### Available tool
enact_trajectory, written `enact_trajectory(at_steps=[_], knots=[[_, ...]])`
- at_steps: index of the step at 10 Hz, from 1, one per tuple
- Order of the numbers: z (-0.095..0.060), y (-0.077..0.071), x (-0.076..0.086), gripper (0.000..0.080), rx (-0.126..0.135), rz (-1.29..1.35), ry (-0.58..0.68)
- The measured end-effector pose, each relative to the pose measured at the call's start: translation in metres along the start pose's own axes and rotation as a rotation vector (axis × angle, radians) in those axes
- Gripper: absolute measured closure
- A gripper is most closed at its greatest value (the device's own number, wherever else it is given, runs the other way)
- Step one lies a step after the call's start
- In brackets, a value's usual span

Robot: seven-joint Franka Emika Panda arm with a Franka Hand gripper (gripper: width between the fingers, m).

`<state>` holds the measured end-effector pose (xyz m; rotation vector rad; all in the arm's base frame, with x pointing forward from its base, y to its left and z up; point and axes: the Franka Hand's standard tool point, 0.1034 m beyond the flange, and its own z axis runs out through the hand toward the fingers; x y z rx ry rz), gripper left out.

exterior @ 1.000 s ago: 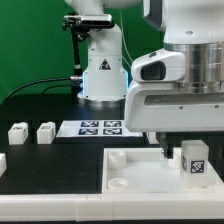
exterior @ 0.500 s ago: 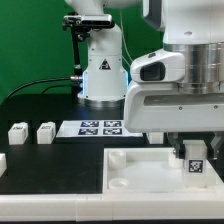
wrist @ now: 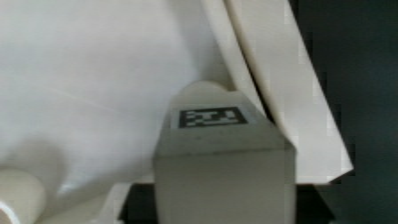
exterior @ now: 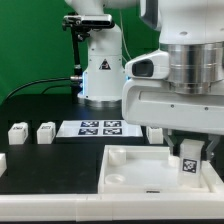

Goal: Assemble one leg

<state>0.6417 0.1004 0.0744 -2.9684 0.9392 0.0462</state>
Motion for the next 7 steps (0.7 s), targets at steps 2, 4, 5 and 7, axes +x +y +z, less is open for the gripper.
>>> enact_trajectory(at_steps=[2,4,5,7], knots=[[-0.0003,0.0056,0.0054,0.0494,-0.011,0.182,0.014],[-0.0002,0.0081,0.0070,0.0370,-0.021,0.186,0.023],[-0.0001,0.0080,0.0069,0.0370,-0.021,0.186,0.023],[0.0000,0.0080,0.0069,0.0210,-0.021,0.186,0.023]])
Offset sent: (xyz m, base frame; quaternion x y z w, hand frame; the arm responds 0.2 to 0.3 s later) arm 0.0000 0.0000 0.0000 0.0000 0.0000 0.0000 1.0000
